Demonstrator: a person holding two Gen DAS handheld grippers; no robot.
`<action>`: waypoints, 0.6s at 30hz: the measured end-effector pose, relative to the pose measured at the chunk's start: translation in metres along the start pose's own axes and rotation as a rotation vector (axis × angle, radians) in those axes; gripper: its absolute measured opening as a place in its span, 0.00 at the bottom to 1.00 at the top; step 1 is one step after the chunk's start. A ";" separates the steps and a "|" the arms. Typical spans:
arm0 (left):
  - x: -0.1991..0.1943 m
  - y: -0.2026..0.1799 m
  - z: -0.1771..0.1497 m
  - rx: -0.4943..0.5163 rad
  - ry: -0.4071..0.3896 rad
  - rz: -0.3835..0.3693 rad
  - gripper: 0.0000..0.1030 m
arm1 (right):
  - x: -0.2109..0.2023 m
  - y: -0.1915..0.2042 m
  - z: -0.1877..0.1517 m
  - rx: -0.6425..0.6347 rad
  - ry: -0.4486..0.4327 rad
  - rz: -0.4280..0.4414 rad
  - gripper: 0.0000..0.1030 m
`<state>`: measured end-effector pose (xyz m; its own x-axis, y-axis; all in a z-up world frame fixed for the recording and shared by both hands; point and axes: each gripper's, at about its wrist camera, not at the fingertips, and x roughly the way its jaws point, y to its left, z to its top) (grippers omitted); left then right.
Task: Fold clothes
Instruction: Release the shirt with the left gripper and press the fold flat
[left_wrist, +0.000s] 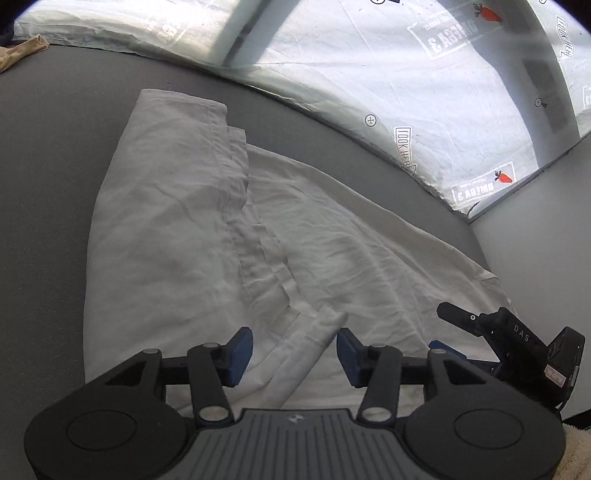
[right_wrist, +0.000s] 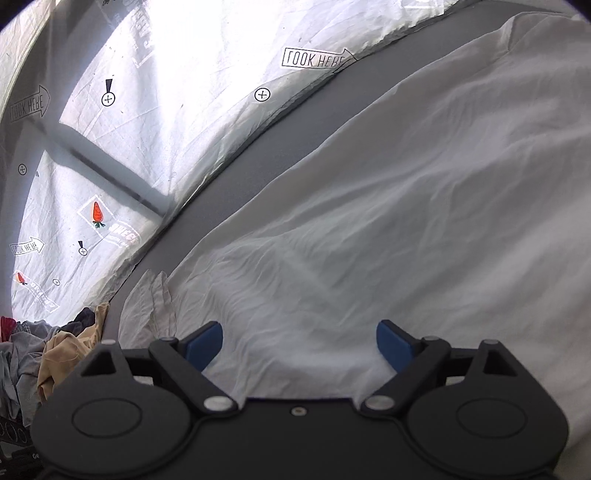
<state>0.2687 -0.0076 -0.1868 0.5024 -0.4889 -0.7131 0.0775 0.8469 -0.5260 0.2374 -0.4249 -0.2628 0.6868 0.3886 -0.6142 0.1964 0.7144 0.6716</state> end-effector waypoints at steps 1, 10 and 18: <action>-0.008 0.006 0.001 -0.031 -0.024 0.020 0.52 | 0.002 -0.001 0.000 0.037 0.009 0.042 0.75; -0.031 0.065 -0.001 -0.238 -0.057 0.316 0.52 | 0.050 0.036 -0.029 0.045 0.235 0.245 0.29; -0.024 0.080 -0.010 -0.280 -0.038 0.327 0.56 | 0.106 0.064 -0.053 -0.007 0.421 0.276 0.31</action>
<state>0.2546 0.0699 -0.2168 0.4934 -0.1914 -0.8485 -0.3253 0.8641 -0.3841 0.2853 -0.3072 -0.3070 0.3699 0.7636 -0.5292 0.0419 0.5553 0.8306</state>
